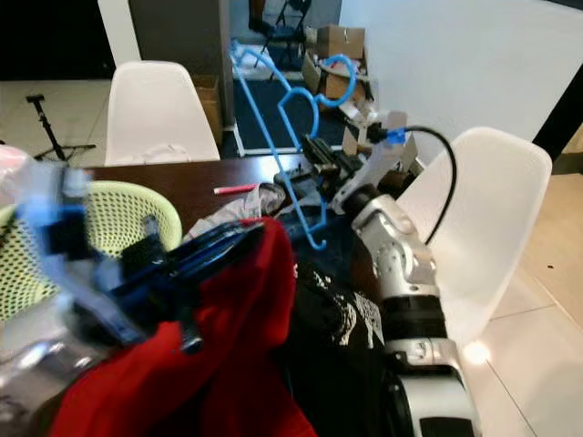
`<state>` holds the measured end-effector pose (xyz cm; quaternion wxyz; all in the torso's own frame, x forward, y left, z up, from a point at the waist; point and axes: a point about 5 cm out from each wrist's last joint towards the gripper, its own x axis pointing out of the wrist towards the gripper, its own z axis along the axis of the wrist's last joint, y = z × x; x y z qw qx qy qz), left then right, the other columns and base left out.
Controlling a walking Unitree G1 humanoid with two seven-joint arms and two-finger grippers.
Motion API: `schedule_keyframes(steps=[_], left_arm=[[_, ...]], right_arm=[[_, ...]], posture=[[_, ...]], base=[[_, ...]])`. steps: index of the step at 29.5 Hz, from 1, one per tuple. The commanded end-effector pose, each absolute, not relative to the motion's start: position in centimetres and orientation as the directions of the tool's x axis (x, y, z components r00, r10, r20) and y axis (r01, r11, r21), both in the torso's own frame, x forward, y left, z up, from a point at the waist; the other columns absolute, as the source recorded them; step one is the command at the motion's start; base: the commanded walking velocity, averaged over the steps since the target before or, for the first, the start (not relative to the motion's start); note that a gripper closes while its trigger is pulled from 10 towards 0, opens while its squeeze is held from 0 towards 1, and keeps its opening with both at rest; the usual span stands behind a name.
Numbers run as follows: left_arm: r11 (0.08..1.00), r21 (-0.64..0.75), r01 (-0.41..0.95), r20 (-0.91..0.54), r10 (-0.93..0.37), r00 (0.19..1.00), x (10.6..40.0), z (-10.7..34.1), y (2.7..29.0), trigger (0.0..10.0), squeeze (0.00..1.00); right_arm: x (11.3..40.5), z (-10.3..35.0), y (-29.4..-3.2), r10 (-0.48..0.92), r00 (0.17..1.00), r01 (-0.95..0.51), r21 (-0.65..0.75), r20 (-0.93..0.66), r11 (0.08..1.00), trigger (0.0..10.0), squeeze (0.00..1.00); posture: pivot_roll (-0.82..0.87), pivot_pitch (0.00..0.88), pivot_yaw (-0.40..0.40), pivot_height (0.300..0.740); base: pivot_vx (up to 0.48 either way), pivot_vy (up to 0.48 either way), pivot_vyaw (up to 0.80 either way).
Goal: Hang hanger
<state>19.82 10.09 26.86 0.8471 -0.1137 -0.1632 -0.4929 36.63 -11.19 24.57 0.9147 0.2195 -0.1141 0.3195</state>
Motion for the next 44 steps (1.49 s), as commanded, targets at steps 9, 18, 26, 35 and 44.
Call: schedule_keyframes(steps=[9, 18, 26, 35, 44], left_arm=[[0.442, -0.113, 0.89, 0.318, -0.832, 0.454, 21.8, 26.2, 8.2, 10.0, 0.0], [0.412, -0.097, 0.906, 0.306, -0.854, 0.421, 22.3, 26.9, 8.0, 10.0, 0.0], [0.403, -0.092, 0.91, 0.303, -0.859, 0.411, 22.3, 26.9, 7.7, 10.0, 0.0], [0.382, -0.087, 0.92, 0.307, -0.869, 0.389, 22.1, 27.1, 7.5, 10.0, 0.0], [0.377, -0.059, 0.924, 0.316, -0.871, 0.376, 23.5, 27.6, 7.1, 10.0, 0.0]], right_arm=[[36.3, 24.6, -9.6, 0.514, 0.776, -0.63, 0.414, 0.366, 0.657, 10.0, 0.0], [36.5, 25.2, -10.0, 0.459, 0.803, -0.594, 0.449, 0.38, 0.668, 10.0, 0.0], [36.7, 25.4, -10.3, 0.443, 0.812, -0.58, 0.445, 0.38, 0.682, 10.0, 0.0], [36.7, 25.8, -10.7, 0.422, 0.819, -0.567, 0.436, 0.389, 0.699, 10.0, 0.0], [36.6, 26.1, -12.4, 0.352, 0.855, -0.498, 0.415, 0.38, 0.761, 10.0, 0.0]], posture=[[0.15, 0.014, -0.075, 0.74], [0.16, 0.013, -0.053, 0.74], [0.16, 0.008, -0.053, 0.74], [0.15, 0.0, -0.054, 0.74], [0.11, 0.0, -0.027, 0.74]], base=[[-0.282, 0.0, 0.0], [-0.292, 0.0, -0.67], [-0.299, 0.0, -0.76], [-0.302, 0.0, -0.76], [-0.3, 0.0, -0.76]])
